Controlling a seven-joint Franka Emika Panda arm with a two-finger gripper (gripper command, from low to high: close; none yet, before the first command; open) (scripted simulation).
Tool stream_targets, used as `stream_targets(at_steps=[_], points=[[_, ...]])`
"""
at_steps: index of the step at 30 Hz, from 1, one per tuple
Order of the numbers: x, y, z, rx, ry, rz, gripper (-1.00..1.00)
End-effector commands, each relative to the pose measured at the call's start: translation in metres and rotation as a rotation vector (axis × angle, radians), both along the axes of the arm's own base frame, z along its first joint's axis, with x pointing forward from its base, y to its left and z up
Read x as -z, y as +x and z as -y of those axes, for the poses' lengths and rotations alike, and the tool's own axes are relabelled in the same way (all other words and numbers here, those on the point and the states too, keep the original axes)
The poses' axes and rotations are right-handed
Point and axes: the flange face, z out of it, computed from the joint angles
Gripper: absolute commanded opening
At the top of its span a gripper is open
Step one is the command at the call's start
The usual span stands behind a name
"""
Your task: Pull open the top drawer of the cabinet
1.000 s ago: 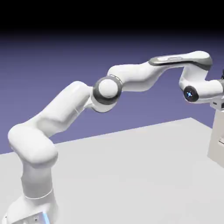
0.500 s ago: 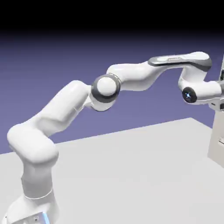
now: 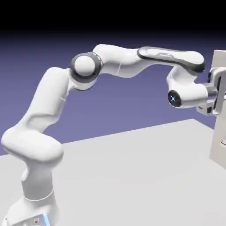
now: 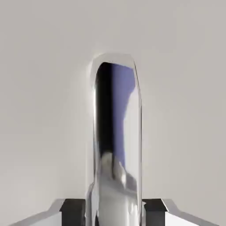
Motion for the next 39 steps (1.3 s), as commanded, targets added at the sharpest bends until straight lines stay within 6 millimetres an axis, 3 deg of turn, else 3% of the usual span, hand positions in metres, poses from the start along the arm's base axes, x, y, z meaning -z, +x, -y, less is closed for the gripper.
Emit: stream_targets(at_steps=[1,8,17,26,28,32,39], points=[[0.0,-0.008,0.0,0.0,0.0,-0.001,-1.0],[0.006,-0.063,-0.003,-0.001,-0.009,-0.011,-1.0],[0.009,-0.047,-0.012,-0.011,-0.04,-0.018,-1.0],[0.006,-0.034,-0.006,-0.006,-0.017,-0.009,-1.0],[0.003,-0.038,-0.002,-0.003,-0.007,-0.004,-1.0],[0.001,-0.071,0.0,0.0,0.0,-0.003,-1.0],[0.0,-0.075,0.0,0.0,0.0,-0.001,-1.0]])
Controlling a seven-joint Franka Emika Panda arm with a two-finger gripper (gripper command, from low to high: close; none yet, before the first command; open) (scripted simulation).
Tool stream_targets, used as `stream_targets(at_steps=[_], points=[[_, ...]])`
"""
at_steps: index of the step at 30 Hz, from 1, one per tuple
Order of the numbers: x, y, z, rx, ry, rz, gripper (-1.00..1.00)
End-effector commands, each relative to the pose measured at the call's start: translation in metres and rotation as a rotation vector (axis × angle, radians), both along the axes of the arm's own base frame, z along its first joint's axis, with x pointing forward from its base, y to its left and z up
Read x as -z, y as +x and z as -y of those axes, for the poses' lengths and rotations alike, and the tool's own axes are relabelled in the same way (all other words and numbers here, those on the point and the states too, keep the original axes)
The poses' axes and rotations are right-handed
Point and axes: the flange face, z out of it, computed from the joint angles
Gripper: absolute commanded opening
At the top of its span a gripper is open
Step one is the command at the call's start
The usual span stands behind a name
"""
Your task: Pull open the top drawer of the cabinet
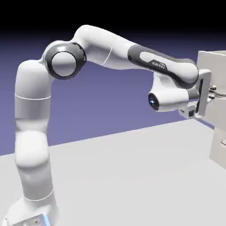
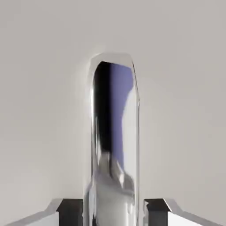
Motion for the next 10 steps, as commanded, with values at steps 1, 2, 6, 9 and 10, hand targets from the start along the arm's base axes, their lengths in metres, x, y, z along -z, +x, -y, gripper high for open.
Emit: stream_targets(at_steps=[1,2,6,9,10], points=[[0.0,-0.009,0.0,0.0,0.0,-0.001,-1.0],[0.0,-0.019,0.0,0.0,0.0,-0.001,-1.0],[0.0,-0.058,0.0,0.0,0.0,-0.001,-1.0],[0.0,-0.059,0.0,-0.001,0.0,-0.001,1.0],[0.0,-0.069,0.001,0.0,0.0,-0.002,1.0]])
